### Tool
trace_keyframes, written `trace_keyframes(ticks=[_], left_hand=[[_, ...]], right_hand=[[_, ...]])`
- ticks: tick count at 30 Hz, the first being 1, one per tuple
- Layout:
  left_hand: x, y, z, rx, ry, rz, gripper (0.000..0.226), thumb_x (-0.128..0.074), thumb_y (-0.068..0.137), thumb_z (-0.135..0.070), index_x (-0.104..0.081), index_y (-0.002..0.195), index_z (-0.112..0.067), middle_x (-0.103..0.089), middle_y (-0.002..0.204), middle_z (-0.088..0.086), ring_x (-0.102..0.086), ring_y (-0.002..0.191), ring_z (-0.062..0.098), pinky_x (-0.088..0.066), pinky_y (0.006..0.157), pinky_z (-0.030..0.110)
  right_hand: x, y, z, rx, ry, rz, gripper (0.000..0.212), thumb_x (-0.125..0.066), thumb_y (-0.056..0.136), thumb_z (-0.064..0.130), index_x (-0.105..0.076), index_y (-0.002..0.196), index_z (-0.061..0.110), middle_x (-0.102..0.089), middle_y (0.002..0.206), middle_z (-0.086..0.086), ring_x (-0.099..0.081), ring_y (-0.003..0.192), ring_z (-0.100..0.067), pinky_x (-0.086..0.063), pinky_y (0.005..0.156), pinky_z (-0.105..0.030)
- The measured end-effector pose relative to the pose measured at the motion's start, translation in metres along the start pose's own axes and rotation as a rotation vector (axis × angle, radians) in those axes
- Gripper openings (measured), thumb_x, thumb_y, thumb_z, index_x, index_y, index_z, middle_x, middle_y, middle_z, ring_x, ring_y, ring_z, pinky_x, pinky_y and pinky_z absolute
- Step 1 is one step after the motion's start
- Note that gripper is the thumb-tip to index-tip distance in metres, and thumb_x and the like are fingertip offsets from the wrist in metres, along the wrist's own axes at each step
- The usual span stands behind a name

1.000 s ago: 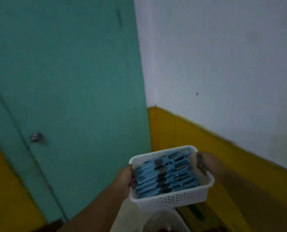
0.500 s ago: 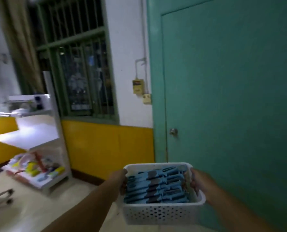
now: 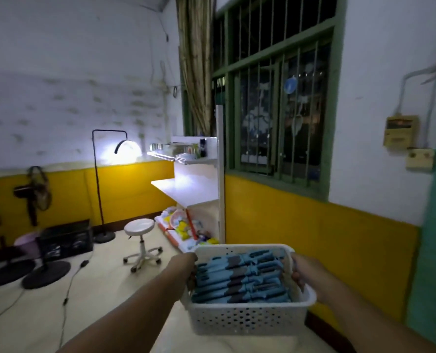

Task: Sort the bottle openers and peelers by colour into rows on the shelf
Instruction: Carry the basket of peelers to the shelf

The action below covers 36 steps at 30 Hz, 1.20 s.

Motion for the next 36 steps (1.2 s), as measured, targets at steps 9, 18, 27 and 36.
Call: trace_keyframes(ticks=[9, 18, 27, 36], left_hand=[[0.078, 0.135, -0.03, 0.063, -0.039, -0.171, 0.026, -0.044, 0.097, -0.024, -0.055, 0.085, -0.004, -0.052, 0.07, 0.01, -0.044, 0.056, 0.016, -0.037, 0.046, 0.024], [0.153, 0.231, -0.06, 0.061, -0.111, -0.409, 0.02, -0.04, 0.095, -0.008, -0.056, 0.087, -0.001, -0.059, 0.08, 0.015, -0.056, 0.07, 0.022, -0.047, 0.061, 0.029], [0.268, 0.37, -0.072, 0.084, -0.158, -0.56, 0.024, -0.037, 0.096, -0.01, -0.058, 0.088, -0.001, -0.064, 0.095, 0.021, -0.061, 0.088, 0.029, -0.05, 0.081, 0.037], [0.372, 0.543, -0.111, 0.111, -0.172, -0.522, 0.028, -0.043, 0.097, -0.016, -0.054, 0.073, -0.006, -0.056, 0.069, 0.01, -0.051, 0.059, 0.018, -0.042, 0.054, 0.026]], right_hand=[[-0.14, 0.156, 0.058, 0.044, 0.008, 0.088, 0.044, -0.043, 0.1, 0.025, -0.042, 0.058, 0.008, -0.039, 0.048, -0.006, -0.035, 0.049, -0.021, -0.03, 0.052, -0.029], [-0.293, 0.286, 0.128, 0.078, -0.048, 0.402, 0.033, -0.043, 0.096, 0.028, -0.047, 0.066, 0.015, -0.045, 0.049, -0.004, -0.04, 0.049, -0.018, -0.037, 0.051, -0.023], [-0.485, 0.376, 0.182, 0.156, -0.21, 0.607, 0.038, -0.044, 0.096, 0.024, -0.055, 0.061, 0.013, -0.053, 0.041, -0.001, -0.048, 0.044, -0.016, -0.036, 0.045, -0.025], [-0.642, 0.481, 0.237, 0.112, -0.182, 0.519, 0.038, -0.045, 0.094, 0.026, -0.05, 0.059, 0.013, -0.048, 0.049, -0.005, -0.042, 0.051, -0.019, -0.035, 0.053, -0.029]])
Point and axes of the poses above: each hand's wrist, its own y-axis towards the middle knuckle, its own x-axis out of the back of the hand, z = x × y, the point moved 8 cm from there along y, towards the middle knuckle
